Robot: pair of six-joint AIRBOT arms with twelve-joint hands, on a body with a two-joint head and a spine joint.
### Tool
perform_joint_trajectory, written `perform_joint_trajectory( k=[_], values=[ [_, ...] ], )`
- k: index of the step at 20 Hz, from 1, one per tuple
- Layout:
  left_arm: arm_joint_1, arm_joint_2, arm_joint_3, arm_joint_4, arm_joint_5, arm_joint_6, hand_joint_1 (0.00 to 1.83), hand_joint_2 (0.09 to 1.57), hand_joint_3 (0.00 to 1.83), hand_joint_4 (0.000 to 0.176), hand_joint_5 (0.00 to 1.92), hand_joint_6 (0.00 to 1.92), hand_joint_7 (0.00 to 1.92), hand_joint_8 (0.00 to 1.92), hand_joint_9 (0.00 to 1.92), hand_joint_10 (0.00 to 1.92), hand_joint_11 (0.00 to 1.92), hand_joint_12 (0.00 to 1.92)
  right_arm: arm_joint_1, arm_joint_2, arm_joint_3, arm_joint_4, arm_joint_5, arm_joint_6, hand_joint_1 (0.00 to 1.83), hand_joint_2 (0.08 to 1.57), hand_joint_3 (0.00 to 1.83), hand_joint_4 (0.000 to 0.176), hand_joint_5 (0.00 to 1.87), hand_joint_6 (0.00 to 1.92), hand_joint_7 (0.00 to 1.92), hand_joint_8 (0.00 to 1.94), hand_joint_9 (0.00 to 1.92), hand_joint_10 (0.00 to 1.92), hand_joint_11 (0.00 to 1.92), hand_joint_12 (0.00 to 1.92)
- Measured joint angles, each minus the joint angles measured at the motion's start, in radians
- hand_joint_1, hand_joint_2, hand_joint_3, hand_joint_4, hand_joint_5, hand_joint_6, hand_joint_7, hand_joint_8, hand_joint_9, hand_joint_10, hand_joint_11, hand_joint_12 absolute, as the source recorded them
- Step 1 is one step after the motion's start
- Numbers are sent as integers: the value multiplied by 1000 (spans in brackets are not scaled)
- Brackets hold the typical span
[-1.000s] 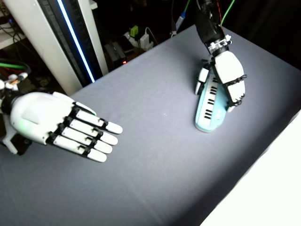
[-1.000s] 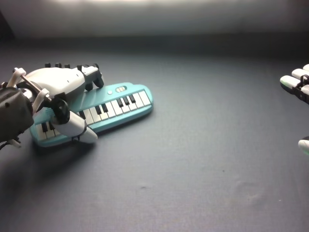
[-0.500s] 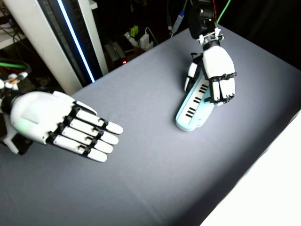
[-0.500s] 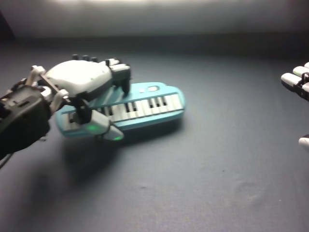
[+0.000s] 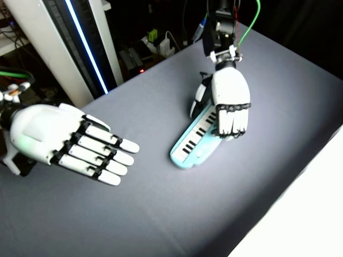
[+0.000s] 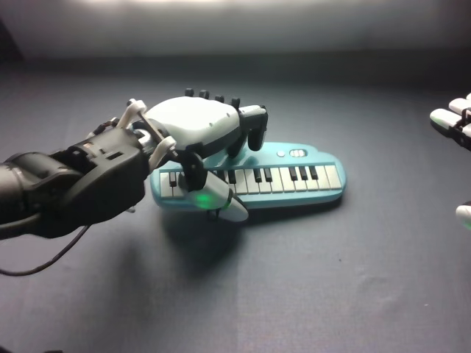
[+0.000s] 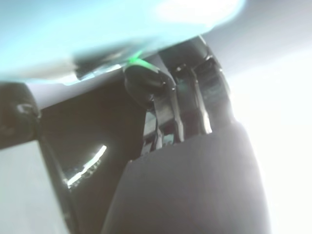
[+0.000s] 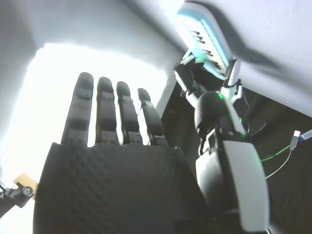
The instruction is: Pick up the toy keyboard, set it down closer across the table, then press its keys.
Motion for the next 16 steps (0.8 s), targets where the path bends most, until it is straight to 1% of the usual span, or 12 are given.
perform_joint_trajectory(
  k=[1,3,6,7,8,9,10,11,13,14,15,16],
  values=[
    [-6,-11,10,1,9,0,1651,1205,21,0,223,1487,499,1672,488,1602,705,1701,0,0,0,-2,0,0,201,1366,1,26,0,0,0,0,0,0,0,0],
    [-20,-44,29,27,8,-38,1621,1193,14,0,164,1520,114,1587,627,1605,779,1822,0,0,0,-3,0,0,199,1358,0,27,0,0,0,0,0,0,0,0],
    [-26,-100,55,59,18,-108,1612,1242,16,0,124,1616,63,1536,544,1709,732,1852,0,1,2,-3,0,0,221,1352,0,32,0,0,0,0,0,0,0,0],
    [-32,-108,55,71,28,-110,1463,1351,14,0,113,1606,334,1812,438,1825,743,1840,0,1,4,1,0,1,224,1353,0,30,0,0,0,0,0,0,0,0],
    [-40,-118,58,92,31,-119,1710,1239,0,0,84,1596,82,1657,422,1741,705,1742,0,2,4,3,0,1,223,1352,0,33,0,0,0,0,0,0,0,0],
    [-45,-129,69,122,31,-158,1629,1259,0,0,76,1601,33,1574,504,1728,669,1753,0,3,4,3,0,0,209,1354,0,47,0,0,0,0,0,0,0,0],
    [-48,-144,86,168,28,-217,1473,1326,0,0,94,1615,379,1751,476,1753,625,1682,0,3,4,2,0,1,223,1359,1,46,0,0,0,0,0,0,0,0],
    [-52,-159,105,214,30,-278,1568,1264,0,0,94,1454,172,1246,532,1673,453,1533,0,3,4,1,1,1,221,1355,0,58,0,0,0,0,0,0,0,0],
    [-53,-180,126,288,32,-367,1215,1192,0,0,113,763,245,439,303,768,260,1335,0,3,4,4,0,1,165,1367,3,58,0,0,0,0,0,0,0,0],
    [-53,-186,126,311,33,-389,1085,1186,0,0,111,387,201,173,231,490,93,1366,0,3,4,4,1,1,108,1360,1,56,0,0,0,0,0,0,0,0],
    [-53,-188,125,332,33,-407,974,1151,0,27,62,137,91,43,143,254,18,1239,0,3,4,3,0,1,73,1358,1,41,0,0,0,0,0,0,0,0],
    [-53,-190,123,336,31,-407,911,1130,0,43,18,41,17,8,56,106,3,991,0,3,4,3,1,1,51,1357,1,55,0,0,0,0,0,0,0,0]
  ],
)
